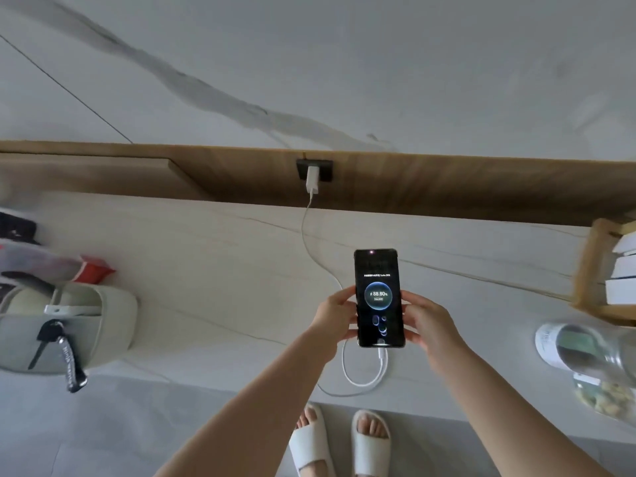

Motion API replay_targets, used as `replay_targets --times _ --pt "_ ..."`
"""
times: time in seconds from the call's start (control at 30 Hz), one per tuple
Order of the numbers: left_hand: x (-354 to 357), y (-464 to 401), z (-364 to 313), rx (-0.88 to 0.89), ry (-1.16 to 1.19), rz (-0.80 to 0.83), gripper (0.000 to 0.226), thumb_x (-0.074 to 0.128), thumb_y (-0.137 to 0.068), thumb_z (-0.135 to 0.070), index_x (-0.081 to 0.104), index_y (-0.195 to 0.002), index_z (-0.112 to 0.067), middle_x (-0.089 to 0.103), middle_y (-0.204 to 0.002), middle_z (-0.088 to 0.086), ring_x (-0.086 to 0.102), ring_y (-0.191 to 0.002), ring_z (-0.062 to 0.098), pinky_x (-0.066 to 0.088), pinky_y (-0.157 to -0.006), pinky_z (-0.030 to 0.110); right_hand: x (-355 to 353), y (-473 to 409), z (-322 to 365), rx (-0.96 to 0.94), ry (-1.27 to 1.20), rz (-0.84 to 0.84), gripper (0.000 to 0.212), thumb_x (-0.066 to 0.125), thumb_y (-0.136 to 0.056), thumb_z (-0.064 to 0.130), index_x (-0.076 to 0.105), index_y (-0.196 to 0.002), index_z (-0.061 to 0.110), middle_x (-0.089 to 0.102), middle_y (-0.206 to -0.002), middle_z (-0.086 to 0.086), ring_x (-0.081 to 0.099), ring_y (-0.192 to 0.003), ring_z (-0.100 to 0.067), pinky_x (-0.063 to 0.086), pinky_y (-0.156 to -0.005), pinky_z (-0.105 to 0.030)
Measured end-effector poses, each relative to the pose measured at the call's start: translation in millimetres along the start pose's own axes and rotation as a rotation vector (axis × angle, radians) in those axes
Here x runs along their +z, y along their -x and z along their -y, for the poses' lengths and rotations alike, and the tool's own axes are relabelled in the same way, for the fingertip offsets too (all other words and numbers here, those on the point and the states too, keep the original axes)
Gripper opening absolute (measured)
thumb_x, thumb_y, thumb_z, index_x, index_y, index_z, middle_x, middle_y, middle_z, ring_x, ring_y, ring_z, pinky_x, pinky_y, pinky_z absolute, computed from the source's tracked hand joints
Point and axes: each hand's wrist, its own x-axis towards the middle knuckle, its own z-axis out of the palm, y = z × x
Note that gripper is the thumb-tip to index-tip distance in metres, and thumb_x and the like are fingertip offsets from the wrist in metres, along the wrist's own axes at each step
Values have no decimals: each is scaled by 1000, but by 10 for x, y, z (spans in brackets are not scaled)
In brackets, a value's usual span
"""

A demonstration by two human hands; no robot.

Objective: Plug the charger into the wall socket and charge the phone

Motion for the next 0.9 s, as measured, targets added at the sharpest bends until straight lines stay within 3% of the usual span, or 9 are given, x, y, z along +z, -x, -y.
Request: replay_targets --times 0.3,0.43,0.53,0.6,0.73,0.87,0.9 --pt "64 -800 110 -39 -141 -42 60 28 -88 10 49 -135 -20 58 -77 3 58 -65 13 53 -48 16 -12 -695 -182 14 57 29 43 41 -77 -8 70 -98 16 63 -86 -13 58 -81 -26 50 -83 -40" --pt "100 -981 203 -71 -180 -90 61 27 -88 10 50 -134 -22 51 -72 1 54 -63 13 52 -53 18 -10 -823 -276 6 57 35 40 44 -77 -7 70 -95 16 65 -90 -12 58 -82 -27 49 -80 -40" --pt "114 -1064 288 -54 -247 -110 58 31 -88 5 51 -133 -25 49 -70 0 51 -67 18 51 -72 32 -1 -849 -346 4 70 33 34 45 -78 -4 70 -91 15 66 -87 -11 58 -80 -26 46 -76 -36" --pt "125 -1110 324 -47 -270 -132 55 33 -88 3 54 -130 -25 48 -79 4 48 -67 19 47 -77 37 -1 -872 -376 -8 104 33 33 45 -77 -4 70 -89 14 66 -85 -10 58 -79 -25 44 -75 -33" --pt "125 -1141 406 -24 -308 -144 53 29 -87 1 58 -120 -27 46 -97 7 49 -71 19 46 -75 35 12 -913 -406 -6 146 44 37 43 -74 -6 69 -94 11 65 -85 -10 56 -77 -24 44 -68 -29" --pt "110 -1126 447 -9 -290 -168 53 29 -86 6 57 -123 -19 52 -80 0 51 -68 17 44 -67 29 31 -911 -415 -26 206 82 41 42 -74 -9 67 -100 12 65 -89 -10 57 -76 -23 42 -60 -24" --pt "111 -1130 478 -5 -278 -158 54 29 -86 8 55 -127 -17 54 -83 0 54 -74 19 46 -69 30 28 -919 -449 -35 205 97 43 41 -74 -9 66 -101 13 66 -90 -9 59 -76 -22 44 -60 -23"
